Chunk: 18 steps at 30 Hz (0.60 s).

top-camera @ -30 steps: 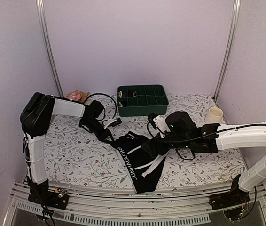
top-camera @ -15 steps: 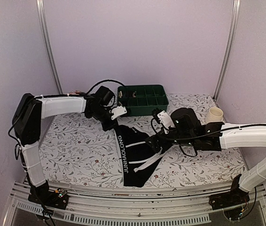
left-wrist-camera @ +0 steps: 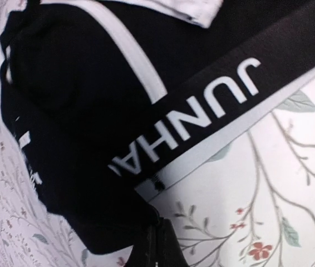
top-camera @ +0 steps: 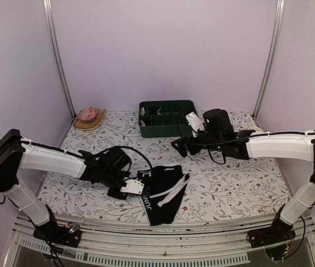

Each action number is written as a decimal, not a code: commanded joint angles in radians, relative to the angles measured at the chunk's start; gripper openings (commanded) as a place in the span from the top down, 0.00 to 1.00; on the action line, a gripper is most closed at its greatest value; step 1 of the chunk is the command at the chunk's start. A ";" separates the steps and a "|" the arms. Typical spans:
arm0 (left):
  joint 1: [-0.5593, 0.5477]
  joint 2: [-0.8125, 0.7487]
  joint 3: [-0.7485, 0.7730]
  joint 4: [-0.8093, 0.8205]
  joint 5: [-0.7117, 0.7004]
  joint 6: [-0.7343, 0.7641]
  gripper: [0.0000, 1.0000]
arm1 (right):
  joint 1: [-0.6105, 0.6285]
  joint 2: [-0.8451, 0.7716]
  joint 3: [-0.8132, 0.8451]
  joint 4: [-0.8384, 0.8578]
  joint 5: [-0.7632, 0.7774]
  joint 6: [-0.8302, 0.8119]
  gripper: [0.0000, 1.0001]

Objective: Roll the underwear
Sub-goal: Pick up the underwear from the center of the board.

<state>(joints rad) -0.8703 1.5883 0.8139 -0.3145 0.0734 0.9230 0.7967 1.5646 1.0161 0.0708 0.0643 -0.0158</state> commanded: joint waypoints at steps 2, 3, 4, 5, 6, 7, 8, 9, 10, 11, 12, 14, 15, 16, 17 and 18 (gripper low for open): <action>-0.079 -0.010 -0.086 0.144 -0.013 0.050 1.00 | -0.030 0.167 0.225 -0.076 -0.209 0.011 0.01; -0.085 0.002 -0.087 0.149 -0.005 0.041 1.00 | -0.030 0.216 0.278 -0.117 -0.241 0.007 0.01; -0.091 0.015 -0.088 0.158 -0.002 0.030 1.00 | -0.029 0.264 0.332 -0.163 -0.263 0.001 0.01; -0.095 0.030 -0.086 0.167 -0.004 0.017 1.00 | -0.029 0.319 0.387 -0.213 -0.285 -0.003 0.01; -0.102 0.046 -0.082 0.175 -0.009 0.006 1.00 | -0.030 0.366 0.437 -0.256 -0.309 -0.003 0.01; -0.107 0.061 -0.078 0.179 -0.015 -0.008 1.00 | -0.030 0.416 0.484 -0.292 -0.333 0.000 0.01; -0.109 0.075 -0.074 0.183 -0.021 -0.025 1.00 | -0.030 0.469 0.525 -0.316 -0.361 0.002 0.01; -0.110 0.087 -0.069 0.185 -0.021 -0.034 1.00 | -0.030 0.501 0.545 -0.320 -0.387 0.003 0.01; -0.111 0.093 -0.067 0.185 -0.019 -0.040 1.00 | -0.029 0.532 0.564 -0.324 -0.424 0.005 0.01; -0.113 0.096 -0.069 0.187 -0.015 -0.042 1.00 | -0.030 0.559 0.581 -0.325 -0.463 0.002 0.01; -0.113 0.095 -0.072 0.194 -0.014 -0.042 1.00 | -0.030 0.584 0.597 -0.327 -0.494 -0.001 0.01; -0.112 0.090 -0.079 0.201 -0.011 -0.040 1.00 | -0.028 0.625 0.619 -0.330 -0.557 -0.004 0.00; -0.113 0.086 -0.081 0.204 -0.009 -0.039 1.00 | -0.026 0.642 0.630 -0.333 -0.575 -0.005 0.00; -0.113 0.083 -0.082 0.204 -0.008 -0.041 1.00 | -0.023 0.658 0.639 -0.338 -0.581 -0.006 0.00; -0.112 0.080 -0.082 0.204 -0.006 -0.042 1.00 | -0.019 0.671 0.646 -0.348 -0.584 -0.009 0.00; -0.113 0.076 -0.083 0.205 -0.006 -0.043 1.00 | -0.011 0.685 0.655 -0.363 -0.584 -0.024 0.00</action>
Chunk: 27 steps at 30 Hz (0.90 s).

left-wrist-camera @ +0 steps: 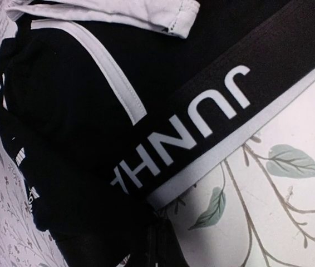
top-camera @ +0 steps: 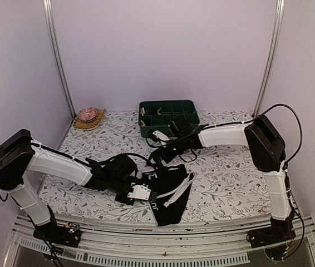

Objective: Roll the underwear
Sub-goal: Pick up the underwear from the center of the board.

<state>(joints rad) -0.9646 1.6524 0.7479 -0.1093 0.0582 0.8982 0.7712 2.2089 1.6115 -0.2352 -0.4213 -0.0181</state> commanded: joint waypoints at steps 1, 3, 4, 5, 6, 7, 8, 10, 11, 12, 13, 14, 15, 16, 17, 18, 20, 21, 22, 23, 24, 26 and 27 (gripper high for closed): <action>-0.018 0.009 -0.019 0.001 0.012 -0.018 1.00 | 0.023 0.052 0.064 -0.072 -0.091 -0.034 0.00; -0.018 0.006 -0.019 0.000 0.017 -0.019 1.00 | 0.041 0.067 0.067 -0.097 -0.081 -0.054 0.00; -0.018 0.006 -0.019 0.000 0.018 -0.019 1.00 | 0.047 0.071 0.063 -0.100 -0.081 -0.066 0.00; -0.018 0.007 -0.019 0.000 0.020 -0.020 1.00 | 0.050 0.071 0.055 -0.100 -0.082 -0.070 0.00; -0.019 0.009 -0.019 0.001 0.021 -0.021 1.00 | 0.055 0.070 0.050 -0.097 -0.084 -0.069 0.00; -0.019 0.011 -0.019 0.001 0.022 -0.022 1.00 | 0.058 0.070 0.045 -0.093 -0.089 -0.069 0.00; -0.018 0.014 -0.019 0.000 0.021 -0.023 1.00 | 0.062 0.068 0.041 -0.087 -0.097 -0.070 0.00; -0.019 0.020 -0.019 0.000 0.022 -0.025 1.00 | 0.073 0.071 0.046 -0.081 -0.087 -0.073 0.00; -0.019 0.022 -0.019 0.002 0.021 -0.026 1.00 | 0.077 0.078 0.056 -0.084 -0.081 -0.074 0.00; -0.018 0.023 -0.019 0.001 0.021 -0.029 1.00 | 0.082 0.088 0.068 -0.094 -0.075 -0.075 0.00; -0.018 0.025 -0.020 0.000 0.021 -0.030 1.00 | 0.086 0.100 0.081 -0.105 -0.065 -0.077 0.00; -0.019 0.026 -0.021 0.000 0.022 -0.031 1.00 | 0.087 0.110 0.090 -0.113 -0.055 -0.079 0.01; -0.019 0.024 -0.022 0.001 0.023 -0.031 1.00 | 0.089 0.120 0.095 -0.118 -0.043 -0.079 0.01; -0.018 0.024 -0.023 0.001 0.025 -0.031 1.00 | 0.091 0.128 0.097 -0.119 -0.026 -0.080 0.02; -0.018 0.024 -0.024 0.001 0.027 -0.031 1.00 | 0.092 0.130 0.097 -0.120 -0.009 -0.078 0.04; -0.019 0.025 -0.024 0.002 0.028 -0.032 1.00 | 0.096 0.130 0.097 -0.121 0.003 -0.078 0.05; -0.019 0.031 -0.020 0.003 0.030 -0.031 1.00 | 0.099 0.130 0.097 -0.119 0.011 -0.083 0.11; -0.019 0.035 -0.019 0.003 0.030 -0.032 1.00 | 0.101 0.130 0.097 -0.118 0.010 -0.084 0.14; -0.019 0.041 -0.018 0.003 0.030 -0.033 1.00 | 0.103 0.130 0.099 -0.115 0.011 -0.084 0.18; -0.018 0.043 -0.018 0.002 0.030 -0.033 1.00 | 0.104 0.130 0.099 -0.111 0.011 -0.082 0.23; -0.019 0.045 -0.018 0.002 0.031 -0.033 1.00 | 0.104 0.130 0.100 -0.107 0.010 -0.081 0.29; -0.018 0.047 -0.018 0.002 0.030 -0.033 1.00 | 0.104 0.130 0.100 -0.097 0.004 -0.077 0.41; -0.018 0.048 -0.019 0.002 0.027 -0.034 1.00 | 0.104 0.130 0.100 -0.091 0.004 -0.076 0.56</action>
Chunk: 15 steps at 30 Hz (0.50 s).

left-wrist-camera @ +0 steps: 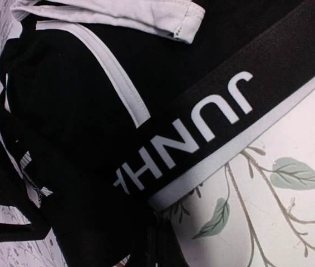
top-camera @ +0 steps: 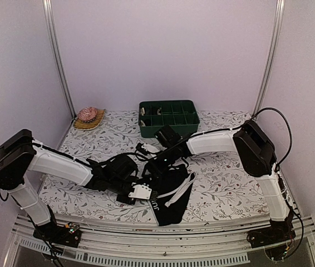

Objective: Roll the underwear
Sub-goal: Pick up the underwear from the center of the board.

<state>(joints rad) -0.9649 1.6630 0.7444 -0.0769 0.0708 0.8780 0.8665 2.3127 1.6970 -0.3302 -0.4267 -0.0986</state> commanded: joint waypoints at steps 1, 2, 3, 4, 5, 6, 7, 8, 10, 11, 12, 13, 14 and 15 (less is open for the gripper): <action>-0.018 0.036 -0.017 -0.031 0.015 -0.014 1.00 | 0.008 0.027 0.014 0.010 0.012 0.007 0.67; -0.018 0.035 -0.018 -0.030 0.013 -0.015 1.00 | 0.008 0.019 0.006 0.018 0.012 0.009 0.77; -0.018 0.033 -0.019 -0.029 0.012 -0.017 1.00 | 0.007 0.008 -0.004 0.031 0.015 0.011 0.90; -0.017 0.032 -0.020 -0.028 0.011 -0.018 1.00 | 0.007 -0.009 -0.018 0.049 0.023 0.015 0.96; -0.016 0.032 -0.020 -0.029 0.010 -0.020 1.00 | 0.008 -0.026 -0.035 0.066 0.033 0.018 0.98; -0.013 0.031 -0.020 -0.028 0.009 -0.024 1.00 | 0.006 -0.050 -0.055 0.086 0.042 0.022 0.98; -0.009 0.030 -0.018 -0.027 0.007 -0.028 1.00 | 0.002 -0.076 -0.077 0.107 0.049 0.025 0.98; -0.002 0.028 -0.015 -0.026 0.006 -0.031 1.00 | -0.001 -0.103 -0.103 0.129 0.055 0.033 0.98; 0.013 0.020 -0.012 -0.025 0.011 -0.039 1.00 | -0.010 -0.162 -0.155 0.178 0.065 0.046 0.98; 0.021 0.014 -0.009 -0.024 0.013 -0.045 1.00 | -0.014 -0.190 -0.181 0.199 0.074 0.053 0.98; 0.029 0.008 -0.005 -0.024 0.010 -0.049 1.00 | -0.017 -0.221 -0.206 0.216 0.086 0.055 0.98; 0.036 0.002 -0.003 -0.024 0.007 -0.049 1.00 | -0.019 -0.248 -0.231 0.236 0.098 0.058 0.99; 0.043 -0.006 0.000 -0.026 0.005 -0.048 1.00 | -0.021 -0.280 -0.258 0.267 0.105 0.059 0.98; 0.049 -0.015 0.002 -0.027 0.009 -0.046 1.00 | -0.024 -0.304 -0.283 0.289 0.112 0.059 0.99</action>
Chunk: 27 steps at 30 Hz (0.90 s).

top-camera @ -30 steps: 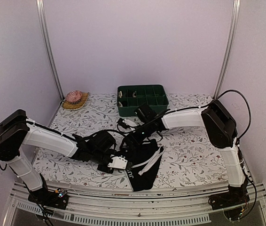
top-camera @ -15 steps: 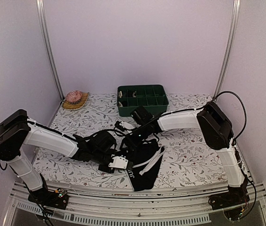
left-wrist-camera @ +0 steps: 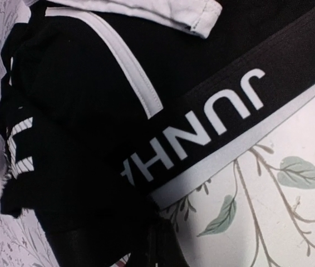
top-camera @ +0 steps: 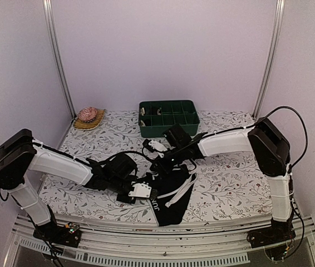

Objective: Roll the underwear
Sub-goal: Pick up the underwear from the center of the board.

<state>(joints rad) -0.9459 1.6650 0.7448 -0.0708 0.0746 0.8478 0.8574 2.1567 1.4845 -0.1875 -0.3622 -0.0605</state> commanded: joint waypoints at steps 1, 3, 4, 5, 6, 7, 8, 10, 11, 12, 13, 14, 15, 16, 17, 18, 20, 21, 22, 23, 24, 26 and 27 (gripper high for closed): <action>0.032 -0.024 0.000 -0.036 0.012 -0.012 1.00 | -0.016 -0.167 -0.090 0.159 0.047 0.022 0.99; 0.035 -0.030 -0.002 -0.046 0.039 -0.001 1.00 | -0.016 -0.172 -0.092 0.152 0.042 0.020 0.98; 0.036 -0.025 -0.002 -0.055 0.058 0.003 1.00 | -0.016 -0.154 -0.071 0.136 0.033 0.021 0.98; 0.035 -0.017 -0.001 -0.059 0.066 0.005 1.00 | -0.016 -0.132 -0.049 0.114 0.023 0.022 0.98; 0.034 -0.011 0.000 -0.059 0.065 0.004 1.00 | -0.016 -0.110 -0.024 0.089 0.012 0.025 0.98; 0.035 -0.003 0.003 -0.057 0.056 0.000 1.00 | -0.013 -0.093 -0.012 0.077 0.011 0.029 0.98; 0.034 0.002 0.007 -0.051 0.041 -0.004 1.00 | -0.011 -0.087 -0.012 0.079 0.021 0.037 0.98; 0.038 0.009 0.006 -0.041 0.022 -0.010 1.00 | -0.010 -0.102 -0.041 0.098 0.042 0.048 0.98; 0.042 0.007 0.003 -0.035 0.015 -0.013 1.00 | -0.009 -0.122 -0.067 0.110 0.058 0.052 0.99; 0.048 0.004 0.002 -0.030 0.010 -0.015 1.00 | -0.009 -0.154 -0.105 0.128 0.074 0.054 0.98; 0.055 0.000 0.003 -0.028 0.010 -0.020 1.00 | -0.010 -0.192 -0.145 0.149 0.086 0.054 0.99; 0.063 -0.007 0.005 -0.025 0.011 -0.022 1.00 | -0.009 -0.232 -0.193 0.174 0.101 0.055 0.99; 0.072 -0.013 0.006 -0.023 0.015 -0.026 1.00 | -0.010 -0.276 -0.237 0.197 0.108 0.056 0.99; 0.085 -0.021 0.009 -0.022 0.025 -0.028 1.00 | -0.010 -0.314 -0.277 0.214 0.114 0.056 0.99; 0.095 -0.030 0.012 -0.023 0.037 -0.030 1.00 | -0.009 -0.352 -0.321 0.226 0.118 0.056 0.99; 0.103 -0.040 0.016 -0.024 0.050 -0.031 1.00 | -0.008 -0.383 -0.351 0.232 0.120 0.056 0.99; 0.117 -0.062 0.028 -0.034 0.067 -0.031 1.00 | -0.006 -0.446 -0.417 0.242 0.126 0.071 0.99; 0.122 -0.074 0.033 -0.039 0.077 -0.028 1.00 | -0.003 -0.474 -0.448 0.252 0.133 0.080 0.99; 0.126 -0.088 0.036 -0.047 0.093 -0.023 1.00 | 0.001 -0.502 -0.480 0.261 0.140 0.083 0.99; 0.129 -0.101 0.039 -0.058 0.110 -0.018 1.00 | 0.003 -0.526 -0.505 0.263 0.144 0.083 0.99; 0.130 -0.111 0.040 -0.067 0.130 -0.013 1.00 | 0.007 -0.548 -0.531 0.265 0.148 0.083 0.99; 0.128 -0.120 0.038 -0.085 0.168 -0.003 1.00 | 0.021 -0.590 -0.576 0.262 0.162 0.087 0.98; 0.127 -0.119 0.037 -0.095 0.185 0.002 1.00 | 0.031 -0.612 -0.596 0.261 0.171 0.089 0.99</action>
<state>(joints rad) -0.8280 1.5791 0.7639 -0.1173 0.1638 0.8360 0.8597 1.6180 0.9638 0.0391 -0.2352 0.0082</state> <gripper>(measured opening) 0.010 0.016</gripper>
